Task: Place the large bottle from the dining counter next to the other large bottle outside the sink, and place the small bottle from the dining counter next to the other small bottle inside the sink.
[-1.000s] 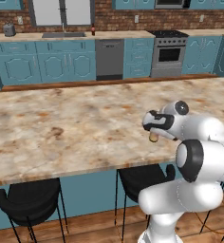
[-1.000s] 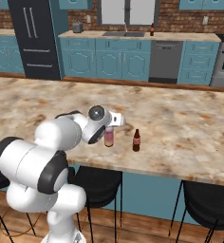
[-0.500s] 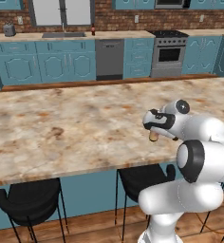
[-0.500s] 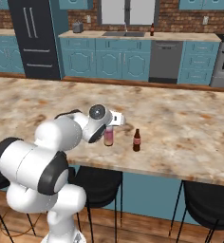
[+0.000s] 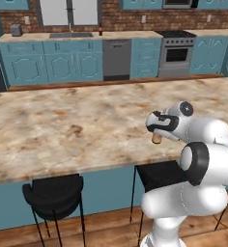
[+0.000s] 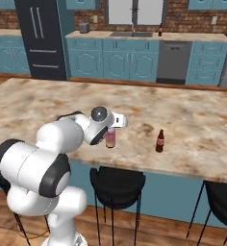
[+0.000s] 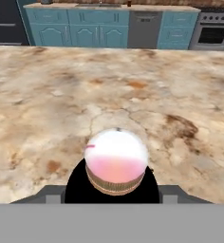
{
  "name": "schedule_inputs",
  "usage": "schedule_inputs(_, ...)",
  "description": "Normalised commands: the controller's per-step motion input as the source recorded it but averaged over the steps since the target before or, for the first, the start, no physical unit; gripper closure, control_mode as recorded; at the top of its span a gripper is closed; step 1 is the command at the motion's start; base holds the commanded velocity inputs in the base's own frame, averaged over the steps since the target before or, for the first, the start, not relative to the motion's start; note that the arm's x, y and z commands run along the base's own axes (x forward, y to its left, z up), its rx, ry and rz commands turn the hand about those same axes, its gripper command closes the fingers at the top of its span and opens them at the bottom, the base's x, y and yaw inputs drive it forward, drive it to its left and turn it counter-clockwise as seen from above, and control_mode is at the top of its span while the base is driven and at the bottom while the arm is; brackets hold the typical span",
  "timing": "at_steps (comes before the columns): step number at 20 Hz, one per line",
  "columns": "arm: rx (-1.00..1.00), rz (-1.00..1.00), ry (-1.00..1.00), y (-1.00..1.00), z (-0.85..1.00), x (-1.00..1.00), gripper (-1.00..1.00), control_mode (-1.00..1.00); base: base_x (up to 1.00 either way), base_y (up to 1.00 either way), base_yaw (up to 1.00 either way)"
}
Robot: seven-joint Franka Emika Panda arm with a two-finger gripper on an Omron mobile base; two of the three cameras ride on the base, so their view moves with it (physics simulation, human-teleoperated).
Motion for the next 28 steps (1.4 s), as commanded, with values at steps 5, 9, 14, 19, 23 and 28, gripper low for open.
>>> schedule_inputs(5,0.0,0.0,0.0,0.0,0.0,0.0,1.0,1.0,-0.35,0.68,0.0)
schedule_inputs(9,0.0,0.0,0.0,0.0,0.0,0.0,1.0,1.0,-0.23,0.81,0.0)
schedule_inputs(14,0.0,0.0,0.0,0.0,0.0,0.0,1.0,1.0,-0.17,0.99,0.0)
schedule_inputs(19,0.0,0.0,0.0,0.0,0.0,0.0,1.0,1.0,-0.18,1.0,0.0)
schedule_inputs(23,0.0,0.0,0.0,0.0,0.0,0.0,1.0,1.0,-0.1,1.0,0.0)
schedule_inputs(28,0.0,0.0,0.0,0.0,0.0,0.0,1.0,1.0,-0.16,1.0,0.0)
